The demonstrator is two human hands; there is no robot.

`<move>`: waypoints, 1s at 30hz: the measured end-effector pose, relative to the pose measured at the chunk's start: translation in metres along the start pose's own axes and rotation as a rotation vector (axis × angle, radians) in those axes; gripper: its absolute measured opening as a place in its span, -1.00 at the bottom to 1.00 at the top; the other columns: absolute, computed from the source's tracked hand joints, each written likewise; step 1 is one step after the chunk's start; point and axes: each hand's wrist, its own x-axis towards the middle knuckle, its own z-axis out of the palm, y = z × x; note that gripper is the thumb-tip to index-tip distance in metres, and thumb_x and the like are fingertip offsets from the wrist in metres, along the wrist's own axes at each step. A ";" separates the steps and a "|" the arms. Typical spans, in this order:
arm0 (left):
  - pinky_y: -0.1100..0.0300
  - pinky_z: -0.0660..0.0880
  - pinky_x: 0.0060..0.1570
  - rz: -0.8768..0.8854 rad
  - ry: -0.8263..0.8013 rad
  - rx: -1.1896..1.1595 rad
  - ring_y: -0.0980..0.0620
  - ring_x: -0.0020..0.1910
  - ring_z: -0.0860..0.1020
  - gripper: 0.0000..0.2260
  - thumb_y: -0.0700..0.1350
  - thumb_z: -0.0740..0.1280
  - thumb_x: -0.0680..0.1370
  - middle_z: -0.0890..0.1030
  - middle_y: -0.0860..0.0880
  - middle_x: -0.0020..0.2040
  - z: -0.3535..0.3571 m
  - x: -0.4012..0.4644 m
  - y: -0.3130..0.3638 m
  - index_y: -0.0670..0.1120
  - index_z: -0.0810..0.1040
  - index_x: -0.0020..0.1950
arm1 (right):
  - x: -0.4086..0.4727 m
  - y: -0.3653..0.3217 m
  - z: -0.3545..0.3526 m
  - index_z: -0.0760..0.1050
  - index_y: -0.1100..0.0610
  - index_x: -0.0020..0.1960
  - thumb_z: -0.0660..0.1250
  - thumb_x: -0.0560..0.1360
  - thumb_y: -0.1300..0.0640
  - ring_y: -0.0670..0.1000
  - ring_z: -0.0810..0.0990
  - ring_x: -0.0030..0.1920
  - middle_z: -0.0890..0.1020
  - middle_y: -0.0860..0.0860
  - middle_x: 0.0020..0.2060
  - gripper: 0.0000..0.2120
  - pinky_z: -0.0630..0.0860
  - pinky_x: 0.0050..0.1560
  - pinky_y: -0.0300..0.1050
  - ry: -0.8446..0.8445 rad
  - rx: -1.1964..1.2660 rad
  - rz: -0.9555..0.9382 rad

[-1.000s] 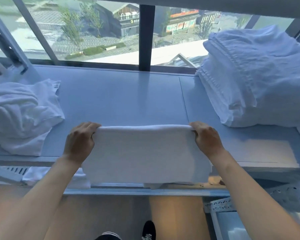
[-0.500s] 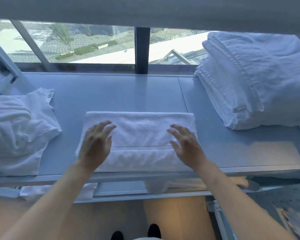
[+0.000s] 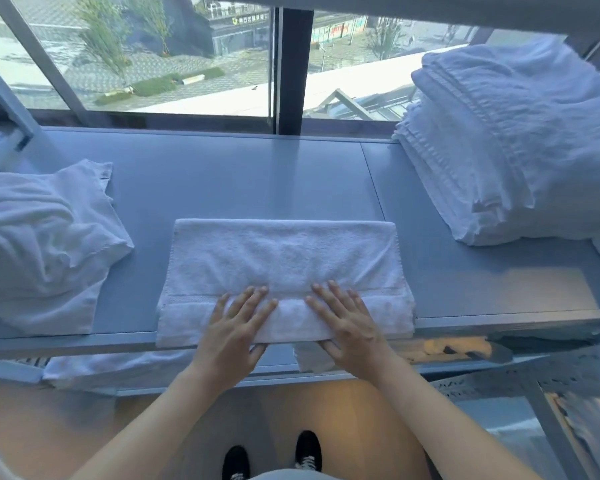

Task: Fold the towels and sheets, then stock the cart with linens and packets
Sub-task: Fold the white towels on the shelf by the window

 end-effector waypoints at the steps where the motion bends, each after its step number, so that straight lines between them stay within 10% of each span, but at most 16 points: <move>1: -0.21 0.23 0.51 0.008 0.027 -0.013 -0.09 0.60 0.27 -0.42 0.05 0.23 0.56 0.29 -0.04 0.62 -0.002 -0.004 0.000 0.00 0.36 0.59 | -0.004 0.000 -0.001 0.15 -0.03 0.65 0.25 0.59 -0.01 0.04 -0.06 0.67 0.08 -0.08 0.66 -0.34 0.02 0.62 0.14 0.002 0.025 -0.011; 7: -0.21 0.43 0.36 -0.035 0.205 -0.060 -0.15 0.42 0.51 -0.36 -0.34 0.26 0.32 0.52 -0.08 0.46 -0.015 -0.032 -0.034 -0.12 0.58 0.41 | -0.030 0.026 -0.030 0.44 0.21 0.50 0.25 0.40 0.55 0.12 0.39 0.53 0.44 0.08 0.51 -0.31 0.35 0.50 0.13 0.123 0.132 0.064; 15: -0.13 0.56 0.14 -0.127 0.274 -0.056 -0.22 0.15 0.64 -0.44 -0.35 0.12 0.36 0.67 -0.11 0.25 -0.066 -0.015 -0.077 -0.13 0.65 0.28 | -0.017 0.063 -0.072 0.61 0.11 0.25 0.30 0.39 0.49 0.21 0.68 0.04 0.70 0.07 0.11 -0.48 0.64 -0.13 0.06 0.239 0.023 0.224; 21: -0.15 0.53 0.13 -0.207 0.338 -0.017 -0.29 0.15 0.61 -0.50 -0.20 0.05 0.47 0.67 -0.17 0.20 -0.150 0.101 -0.103 -0.07 0.63 0.28 | 0.087 0.094 -0.155 0.60 0.08 0.03 0.27 0.53 0.27 0.30 0.66 -0.05 0.69 0.15 -0.07 -0.82 0.53 -0.15 0.06 0.270 -0.124 0.307; 30: -0.12 0.47 0.26 -0.132 0.536 -0.003 -0.24 0.23 0.57 -0.53 -0.33 0.17 0.48 0.64 -0.16 0.28 -0.151 0.065 -0.118 -0.11 0.59 0.34 | 0.068 0.084 -0.165 0.61 0.10 0.27 0.26 0.48 0.38 0.17 0.65 0.09 0.71 0.05 0.13 -0.58 0.51 0.11 0.05 0.552 -0.143 0.112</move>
